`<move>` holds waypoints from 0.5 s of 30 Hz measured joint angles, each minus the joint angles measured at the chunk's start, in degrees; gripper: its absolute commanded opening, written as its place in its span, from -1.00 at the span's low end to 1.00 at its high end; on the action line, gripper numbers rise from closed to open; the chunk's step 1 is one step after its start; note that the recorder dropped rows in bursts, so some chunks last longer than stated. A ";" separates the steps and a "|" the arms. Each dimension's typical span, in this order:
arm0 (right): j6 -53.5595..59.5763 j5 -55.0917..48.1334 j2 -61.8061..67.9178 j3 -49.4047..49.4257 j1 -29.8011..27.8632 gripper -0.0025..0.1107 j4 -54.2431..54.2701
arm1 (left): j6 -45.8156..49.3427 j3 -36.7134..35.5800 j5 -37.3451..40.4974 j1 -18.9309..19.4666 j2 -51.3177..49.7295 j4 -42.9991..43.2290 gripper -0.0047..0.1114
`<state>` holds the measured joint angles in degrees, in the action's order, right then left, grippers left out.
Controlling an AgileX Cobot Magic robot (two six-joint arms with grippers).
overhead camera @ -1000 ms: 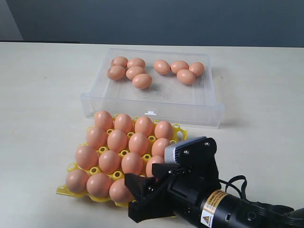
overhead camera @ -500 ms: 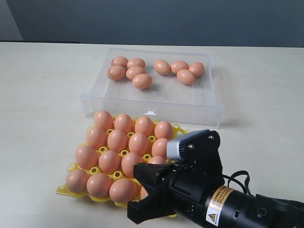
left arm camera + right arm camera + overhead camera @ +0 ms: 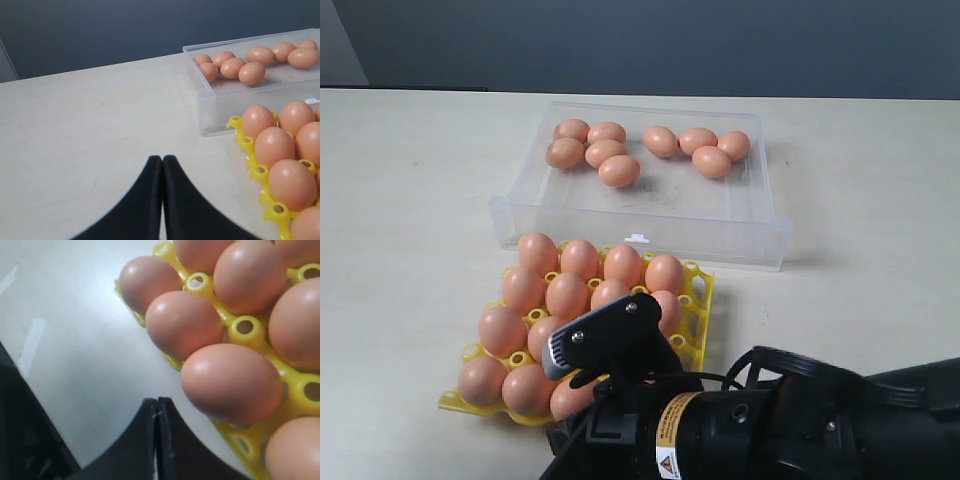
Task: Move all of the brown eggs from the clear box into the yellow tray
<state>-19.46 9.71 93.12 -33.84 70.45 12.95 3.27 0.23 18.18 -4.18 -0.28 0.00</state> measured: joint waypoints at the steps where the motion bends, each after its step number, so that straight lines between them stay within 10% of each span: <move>1: 0.00 0.29 0.45 0.00 0.00 -0.97 0.00 | 0.00 0.00 0.00 0.00 0.00 0.00 -0.91; 15: 0.00 4.52 3.26 0.00 0.00 -0.97 1.14 | 0.00 0.00 0.00 0.00 0.00 0.00 -0.91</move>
<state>-19.46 14.23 96.38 -33.84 70.45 14.08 3.27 0.23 18.18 -4.18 -0.28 0.00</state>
